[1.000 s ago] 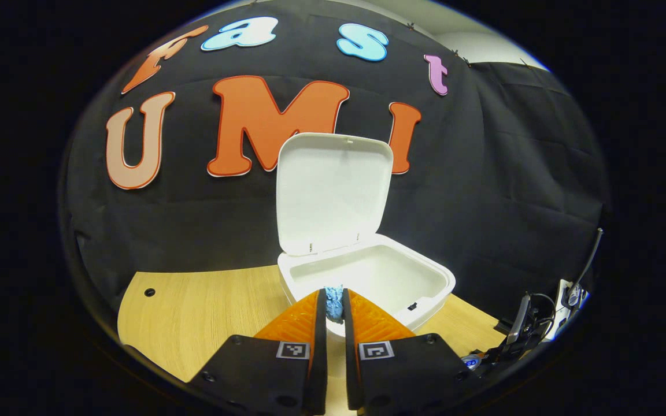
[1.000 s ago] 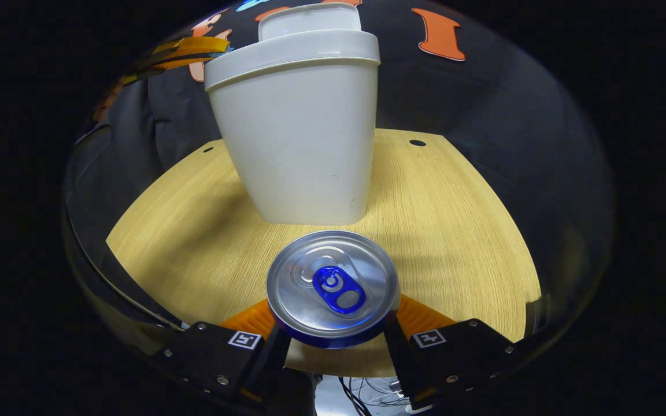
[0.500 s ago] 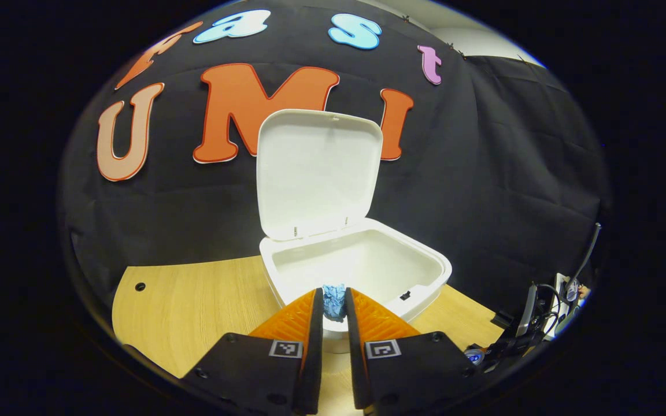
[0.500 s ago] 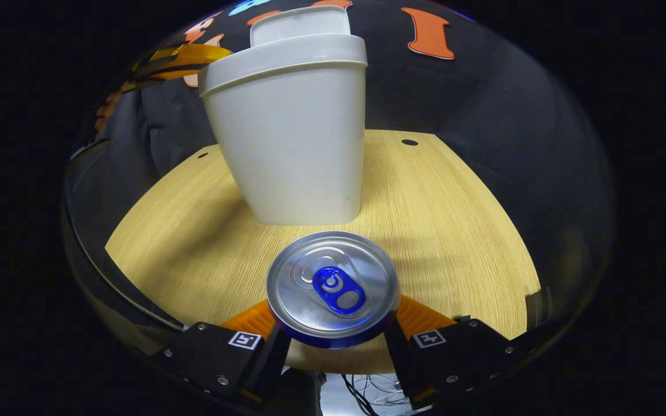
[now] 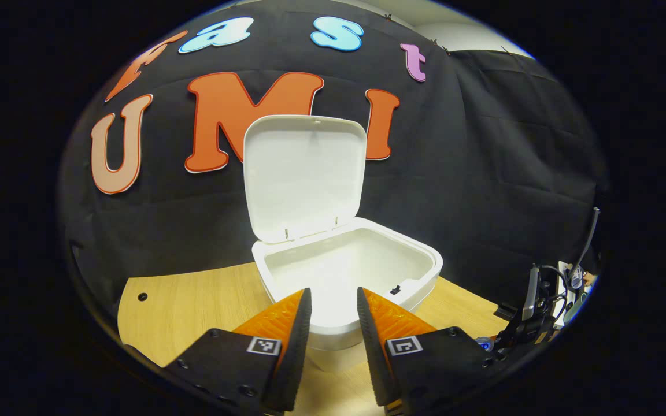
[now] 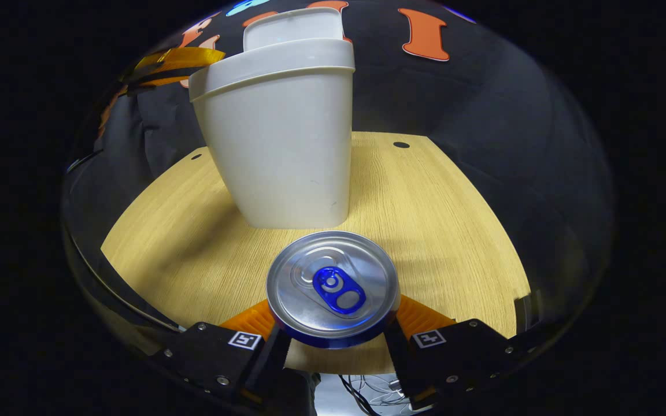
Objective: Press the lid of the desktop garbage bin to open it, pick up the crumpled paper on the desktop and throw it into the bin, then pick up the pop can on the desktop and drop it into the bin, and finally close the garbage bin lid.
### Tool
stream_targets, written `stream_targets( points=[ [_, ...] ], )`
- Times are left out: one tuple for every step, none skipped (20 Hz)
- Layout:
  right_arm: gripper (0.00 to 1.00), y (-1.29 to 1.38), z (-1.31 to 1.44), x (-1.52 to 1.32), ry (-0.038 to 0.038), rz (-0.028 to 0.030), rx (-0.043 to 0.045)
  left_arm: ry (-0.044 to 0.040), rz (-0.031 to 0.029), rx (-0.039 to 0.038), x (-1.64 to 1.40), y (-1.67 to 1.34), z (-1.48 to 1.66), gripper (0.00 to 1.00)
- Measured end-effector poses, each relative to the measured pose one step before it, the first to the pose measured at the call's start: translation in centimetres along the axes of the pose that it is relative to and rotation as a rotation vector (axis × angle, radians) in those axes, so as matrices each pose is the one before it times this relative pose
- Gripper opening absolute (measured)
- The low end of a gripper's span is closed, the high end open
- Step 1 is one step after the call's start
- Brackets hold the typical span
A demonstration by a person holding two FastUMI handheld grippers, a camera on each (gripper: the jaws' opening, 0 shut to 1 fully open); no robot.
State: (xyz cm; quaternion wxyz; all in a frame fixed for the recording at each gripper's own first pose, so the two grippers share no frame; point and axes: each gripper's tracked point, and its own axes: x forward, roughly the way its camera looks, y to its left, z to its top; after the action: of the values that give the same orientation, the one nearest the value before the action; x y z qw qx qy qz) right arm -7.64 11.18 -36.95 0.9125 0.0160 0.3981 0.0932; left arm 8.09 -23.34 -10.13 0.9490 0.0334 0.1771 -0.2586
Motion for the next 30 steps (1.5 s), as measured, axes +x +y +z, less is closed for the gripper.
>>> stream_targets(
  points=[
    [0.80,-0.256,0.507,-0.427,-0.00667,-0.00979,-0.00902,-0.01275,0.00851,-0.00469,-0.322,0.454,0.300,0.57],
    [0.80,-0.229,0.452,-0.213,-0.00916,-0.00624,-0.00363,0.00444,0.01050,-0.00496,-0.081,0.486,-0.283,0.69],
    [0.80,-0.043,0.534,-0.252,-0.00972,-0.00298,0.00114,0.00261,0.01204,-0.00006,-0.253,0.530,-0.168,0.69],
    [0.80,-0.240,0.612,-0.037,-0.01102,-0.00254,0.00328,-0.00278,0.01892,0.00742,-0.189,0.677,-0.051,0.74],
    [0.80,-0.435,0.464,-0.034,-0.01176,-0.00448,0.00135,-0.01403,0.04124,0.01699,-0.371,1.153,0.272,0.77],
    [0.80,-0.509,0.691,0.003,-0.01532,-0.00781,-0.00325,-0.02992,0.04565,0.01682,-0.514,1.371,0.509,0.84],
    [0.80,-0.336,0.484,-0.132,-0.01035,-0.01282,-0.00522,-0.01811,0.02344,0.00603,-0.447,1.038,0.445,0.88],
    [0.80,-0.422,0.577,-0.123,-0.00639,-0.00763,-0.00104,-0.00732,0.01715,0.00240,-0.315,0.525,-0.345,0.90],
    [0.80,-0.351,0.690,-0.298,-0.01048,-0.00417,0.00070,-0.00185,0.01957,0.00266,-0.233,0.812,-0.056,0.90],
    [0.80,-0.236,0.558,-0.347,-0.00993,-0.00347,-0.00152,-0.00091,0.01848,0.00175,-0.184,0.861,-0.120,0.93],
    [0.80,-0.367,0.921,-0.348,-0.01520,-0.00114,-0.00110,-0.00145,0.02118,0.00001,-0.144,0.846,-0.105,0.93],
    [0.80,-0.284,1.138,-0.126,-0.01810,0.00016,0.00446,-0.00356,0.01696,-0.00538,-0.317,0.757,-0.103,0.97],
    [0.80,-0.039,1.055,-0.129,-0.01725,0.00100,0.00201,0.00044,0.01563,-0.00794,-0.133,0.556,-0.220,1.00],
    [0.80,-0.098,1.309,-0.162,-0.02054,-0.00292,-0.00537,0.00093,0.01029,-0.00603,-0.440,0.494,-0.223,1.00],
    [0.80,-0.151,1.300,-0.437,-0.02424,-0.00165,-0.00844,0.00205,0.01073,-0.00040,-0.138,0.390,-0.419,1.00],
    [0.80,-0.087,1.545,-0.150,-0.02511,0.00240,-0.00839,0.00368,0.00729,0.00462,-0.181,0.260,-0.324,1.00],
    [0.75,-0.062,1.377,-0.383,-0.02474,0.00199,-0.00805,0.00242,0.00531,0.00459,-0.228,0.277,-0.306,1.00],
    [0.80,-0.014,1.409,-0.263,-0.02466,0.00698,-0.00735,0.00272,0.00124,0.00111,-0.177,0.162,-0.222,1.00],
    [0.80,-0.064,1.261,-0.082,-0.02150,0.00065,-0.01292,0.00283,0.00511,-0.00158,-0.120,0.125,-0.175,1.00],
    [0.80,-0.223,1.180,0.136,-0.01838,-0.00322,-0.01489,0.00420,0.00935,-0.00015,-0.124,0.210,-0.067,1.00],
    [0.80,0.105,0.707,-0.316,-0.00959,0.00035,-0.01085,-0.00327,0.00769,0.00142,-0.103,0.239,0.126,1.00],
    [0.80,-0.119,0.877,0.109,-0.00910,0.00238,-0.00826,-0.00554,0.00314,-0.00209,-0.154,0.138,0.233,0.96],
    [0.80,0.123,0.909,0.175,-0.00740,0.00371,-0.00907,-0.00413,0.00448,-0.00329,-0.096,0.147,0.187,1.00],
    [0.80,0.064,0.956,0.145,-0.01072,0.00364,-0.00897,-0.00451,0.00372,-0.00446,-0.038,0.188,0.209,0.96],
    [0.80,0.176,1.029,-0.054,-0.01915,0.00939,-0.00271,-0.00478,-0.00124,-0.00661,-0.195,0.145,0.072,0.96],
    [0.79,0.190,0.895,0.242,-0.01140,0.01107,0.00361,-0.01188,-0.00427,-0.01093,-0.087,0.117,0.174,0.96],
    [0.80,0.087,0.712,0.026,-0.00967,0.00376,0.00368,-0.00943,-0.00093,-0.00805,-0.046,0.233,0.100,1.00],
    [0.80,0.003,0.708,0.157,-0.00492,0.00232,0.00376,0.00450,0.00746,0.00037,0.124,0.255,-0.233,1.00],
    [0.80,0.154,0.689,-0.063,-0.00872,0.00580,0.00107,0.00676,0.00904,0.00374,0.007,0.425,-0.290,1.00],
    [0.80,0.026,0.994,-0.007,-0.01894,0.00420,-0.00305,0.00280,0.00668,0.00105,0.005,0.476,-0.082,1.00]
  ],
)
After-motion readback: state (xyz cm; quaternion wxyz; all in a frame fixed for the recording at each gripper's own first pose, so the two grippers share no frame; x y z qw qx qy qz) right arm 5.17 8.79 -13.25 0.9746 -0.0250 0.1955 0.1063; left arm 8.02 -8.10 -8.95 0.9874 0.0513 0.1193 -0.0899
